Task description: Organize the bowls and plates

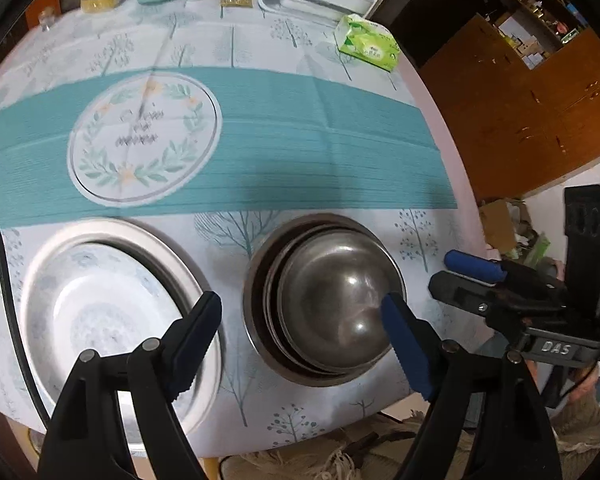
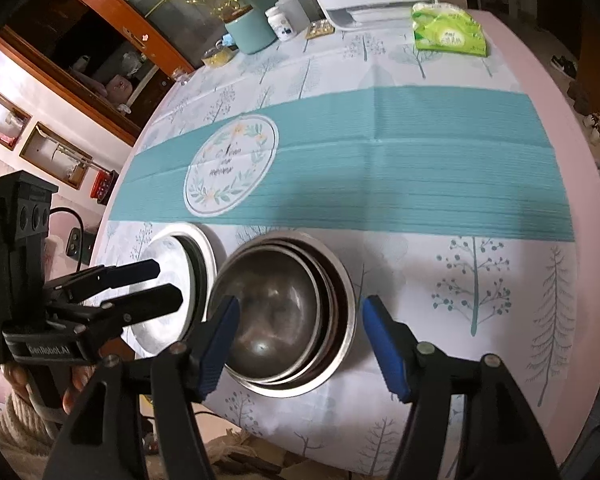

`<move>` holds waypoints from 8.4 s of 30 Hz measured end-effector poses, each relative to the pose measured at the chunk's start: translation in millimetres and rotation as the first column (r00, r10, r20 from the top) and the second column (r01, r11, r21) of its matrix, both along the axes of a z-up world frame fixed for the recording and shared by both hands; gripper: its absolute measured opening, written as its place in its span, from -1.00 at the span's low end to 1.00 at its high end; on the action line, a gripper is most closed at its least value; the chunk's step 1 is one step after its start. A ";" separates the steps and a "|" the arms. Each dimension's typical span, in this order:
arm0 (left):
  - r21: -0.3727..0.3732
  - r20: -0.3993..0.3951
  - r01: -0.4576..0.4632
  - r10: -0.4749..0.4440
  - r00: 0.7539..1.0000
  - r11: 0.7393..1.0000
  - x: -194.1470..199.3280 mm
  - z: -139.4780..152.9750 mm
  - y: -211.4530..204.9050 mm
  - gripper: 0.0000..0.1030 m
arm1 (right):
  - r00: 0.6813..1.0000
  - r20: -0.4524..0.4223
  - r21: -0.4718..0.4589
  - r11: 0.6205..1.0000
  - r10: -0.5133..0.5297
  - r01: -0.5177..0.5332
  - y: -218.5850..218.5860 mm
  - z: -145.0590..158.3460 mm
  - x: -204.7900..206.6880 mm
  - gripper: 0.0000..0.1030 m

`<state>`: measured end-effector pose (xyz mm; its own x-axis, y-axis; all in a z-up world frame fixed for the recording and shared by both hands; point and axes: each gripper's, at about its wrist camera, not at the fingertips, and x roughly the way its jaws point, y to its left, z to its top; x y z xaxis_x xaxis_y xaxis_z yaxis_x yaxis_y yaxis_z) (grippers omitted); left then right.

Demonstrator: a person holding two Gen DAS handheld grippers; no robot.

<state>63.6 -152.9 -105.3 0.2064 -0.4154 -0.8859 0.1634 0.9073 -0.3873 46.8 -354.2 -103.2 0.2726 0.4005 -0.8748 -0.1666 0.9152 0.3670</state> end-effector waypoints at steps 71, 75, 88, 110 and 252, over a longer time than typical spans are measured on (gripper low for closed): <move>-0.107 -0.189 -0.115 0.093 0.978 0.988 -29.5 -45.5 15.9 -0.13 | 0.965 -0.251 0.015 0.997 0.076 -0.075 23.1 -43.2 10.0 -0.46; -0.098 -0.152 -0.164 0.148 0.977 0.982 -45.7 -29.3 30.6 -0.13 | 0.968 -0.223 0.019 0.993 0.118 -0.117 34.5 -33.2 3.4 -0.46; -0.077 -0.089 -0.269 0.262 0.961 0.960 -95.3 -6.8 78.4 -0.13 | 0.956 -0.178 0.023 0.972 0.232 -0.232 86.0 -17.3 -19.2 -0.46; -0.096 -0.170 -0.109 0.091 0.981 0.989 -60.6 -43.6 185.8 -0.13 | 0.966 -0.230 -0.048 0.990 0.121 -0.136 200.2 -36.8 -19.8 -0.46; 0.307 0.424 -0.314 0.167 0.890 0.898 -110.6 108.2 67.8 0.98 | 0.935 0.349 -0.242 0.957 -0.070 0.162 123.2 98.6 -91.7 0.07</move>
